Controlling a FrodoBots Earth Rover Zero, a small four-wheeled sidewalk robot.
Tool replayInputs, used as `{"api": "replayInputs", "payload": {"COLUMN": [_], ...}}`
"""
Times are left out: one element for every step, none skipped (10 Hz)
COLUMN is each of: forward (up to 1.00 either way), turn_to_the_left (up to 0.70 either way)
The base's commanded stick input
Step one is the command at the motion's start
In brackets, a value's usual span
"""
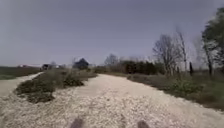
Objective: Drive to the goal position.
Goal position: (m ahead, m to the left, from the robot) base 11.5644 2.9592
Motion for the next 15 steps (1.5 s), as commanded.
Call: {"api": "replayInputs", "payload": {"forward": [0.7,0.7,0.7,0.7,0.7,0.7,0.7,0.7,0.7,0.7,0.7,0.7,0.7,0.7,0.7], "turn_to_the_left": [0.0,0.0,0.0,0.0,0.0,0.0,0.0,0.0,0.0,0.0,0.0,0.0,0.0,0.0,0.0]}}
